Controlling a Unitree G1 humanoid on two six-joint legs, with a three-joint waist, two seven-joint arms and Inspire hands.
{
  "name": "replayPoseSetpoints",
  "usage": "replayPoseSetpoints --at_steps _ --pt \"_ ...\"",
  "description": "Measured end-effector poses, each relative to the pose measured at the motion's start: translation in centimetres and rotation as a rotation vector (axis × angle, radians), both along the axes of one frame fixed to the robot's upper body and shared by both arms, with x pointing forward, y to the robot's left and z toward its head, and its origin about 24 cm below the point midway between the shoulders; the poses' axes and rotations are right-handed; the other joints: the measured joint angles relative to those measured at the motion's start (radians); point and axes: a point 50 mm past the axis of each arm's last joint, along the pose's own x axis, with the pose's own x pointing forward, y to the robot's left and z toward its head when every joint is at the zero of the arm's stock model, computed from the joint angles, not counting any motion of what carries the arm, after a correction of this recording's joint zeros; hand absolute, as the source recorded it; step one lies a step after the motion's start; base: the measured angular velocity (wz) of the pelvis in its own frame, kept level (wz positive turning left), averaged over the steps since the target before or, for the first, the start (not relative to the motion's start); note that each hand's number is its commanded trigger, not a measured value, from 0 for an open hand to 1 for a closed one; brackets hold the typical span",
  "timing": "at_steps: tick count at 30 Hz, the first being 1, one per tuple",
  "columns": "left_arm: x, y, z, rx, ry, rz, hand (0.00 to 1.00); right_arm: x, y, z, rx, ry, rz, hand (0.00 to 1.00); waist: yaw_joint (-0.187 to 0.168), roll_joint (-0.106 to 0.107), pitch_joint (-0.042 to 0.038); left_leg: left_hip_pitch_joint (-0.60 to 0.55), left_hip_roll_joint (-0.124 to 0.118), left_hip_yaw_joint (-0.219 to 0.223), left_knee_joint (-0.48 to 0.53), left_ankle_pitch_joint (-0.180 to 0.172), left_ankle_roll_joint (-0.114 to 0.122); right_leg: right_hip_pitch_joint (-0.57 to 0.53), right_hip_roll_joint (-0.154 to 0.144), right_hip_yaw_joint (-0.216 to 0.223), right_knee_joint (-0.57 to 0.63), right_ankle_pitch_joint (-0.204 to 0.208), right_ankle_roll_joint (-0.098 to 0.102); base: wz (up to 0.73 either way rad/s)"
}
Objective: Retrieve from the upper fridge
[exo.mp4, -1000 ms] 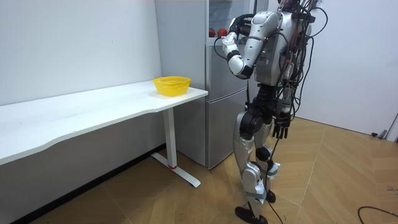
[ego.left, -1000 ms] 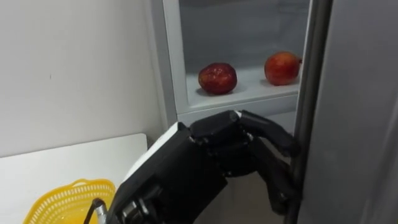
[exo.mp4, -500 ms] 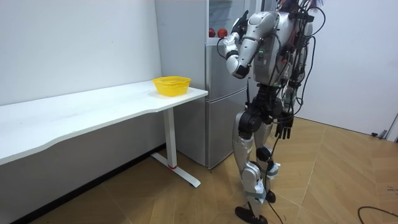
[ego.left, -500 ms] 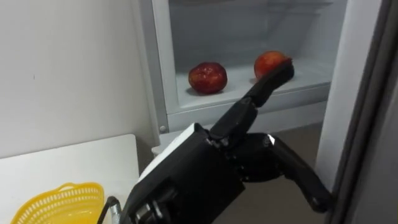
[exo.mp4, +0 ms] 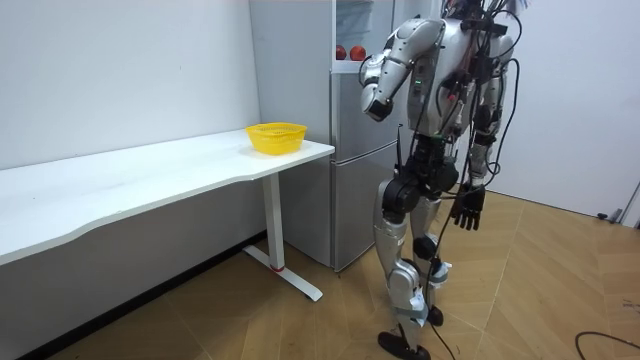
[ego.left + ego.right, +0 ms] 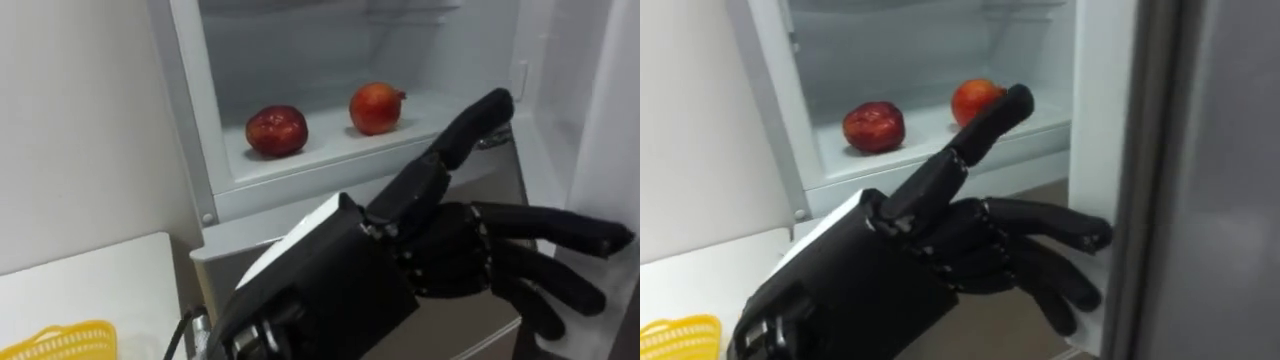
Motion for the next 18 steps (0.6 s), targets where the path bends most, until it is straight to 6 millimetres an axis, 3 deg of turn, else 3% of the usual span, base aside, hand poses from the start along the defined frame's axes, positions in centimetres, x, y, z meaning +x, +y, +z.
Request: replayPoseSetpoints --at_steps 3,18 --pt "0.00 -0.09 0.02 0.004 0.000 -0.006 0.00 -0.06 0.02 0.00 0.002 0.000 -0.008 0.00 -0.019 0.000 0.0001 0.002 0.000 0.004 0.000 0.000 0.000 -0.001 0.002 0.010 0.002 0.000 0.000 -0.09" --pt "0.09 -0.17 0.12 0.004 -0.004 -0.009 0.00 -0.22 0.04 -0.01 0.010 0.002 -0.037 0.00 -0.026 -0.006 0.0038 0.001 0.003 0.031 -0.001 0.000 0.000 -0.023 0.015 0.047 0.014 0.003 0.000 -0.06"
